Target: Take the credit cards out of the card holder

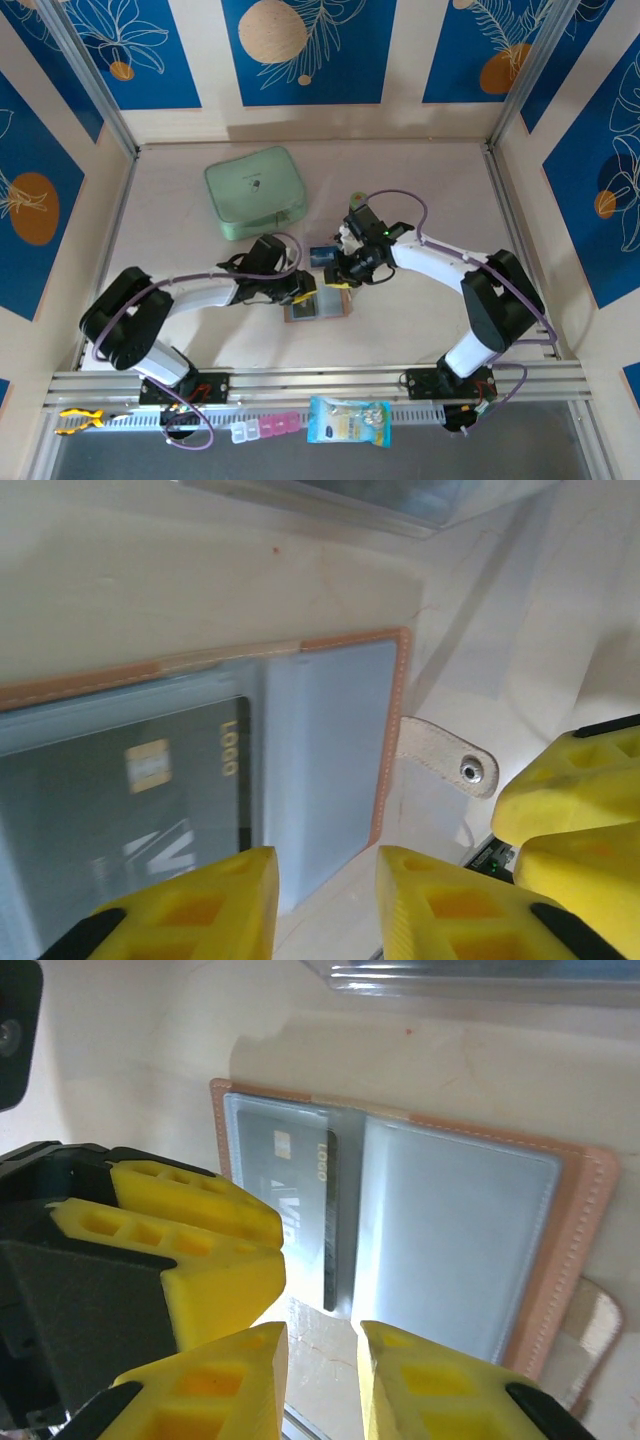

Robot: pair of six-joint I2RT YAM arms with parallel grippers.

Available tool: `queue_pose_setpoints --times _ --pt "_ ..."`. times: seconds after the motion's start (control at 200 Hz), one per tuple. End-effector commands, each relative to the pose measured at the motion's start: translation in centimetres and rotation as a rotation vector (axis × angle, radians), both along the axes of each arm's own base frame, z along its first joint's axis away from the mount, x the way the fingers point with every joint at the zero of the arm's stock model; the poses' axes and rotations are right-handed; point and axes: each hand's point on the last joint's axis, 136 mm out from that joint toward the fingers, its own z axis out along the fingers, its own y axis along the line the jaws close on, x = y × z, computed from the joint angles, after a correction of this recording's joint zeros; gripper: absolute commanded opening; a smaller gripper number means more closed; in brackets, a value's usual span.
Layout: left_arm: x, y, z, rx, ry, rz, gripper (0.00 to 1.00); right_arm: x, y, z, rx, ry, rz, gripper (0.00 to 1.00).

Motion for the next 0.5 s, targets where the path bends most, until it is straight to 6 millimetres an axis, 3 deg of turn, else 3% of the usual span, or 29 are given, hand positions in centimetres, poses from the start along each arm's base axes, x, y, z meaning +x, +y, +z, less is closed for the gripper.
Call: queue_pose_setpoints --times 0.0,0.24,0.495 --pt "0.1 1.5 -0.2 0.017 -0.024 0.026 0.28 0.1 1.3 0.3 0.005 0.002 0.013 0.25" --pt "-0.4 3.6 -1.4 0.072 -0.021 0.042 0.18 -0.5 2.8 -1.2 -0.009 0.024 0.038 0.24" --pt "-0.8 4.3 -2.5 0.121 -0.007 0.016 0.11 -1.0 3.9 -2.5 -0.020 0.041 0.060 0.22"
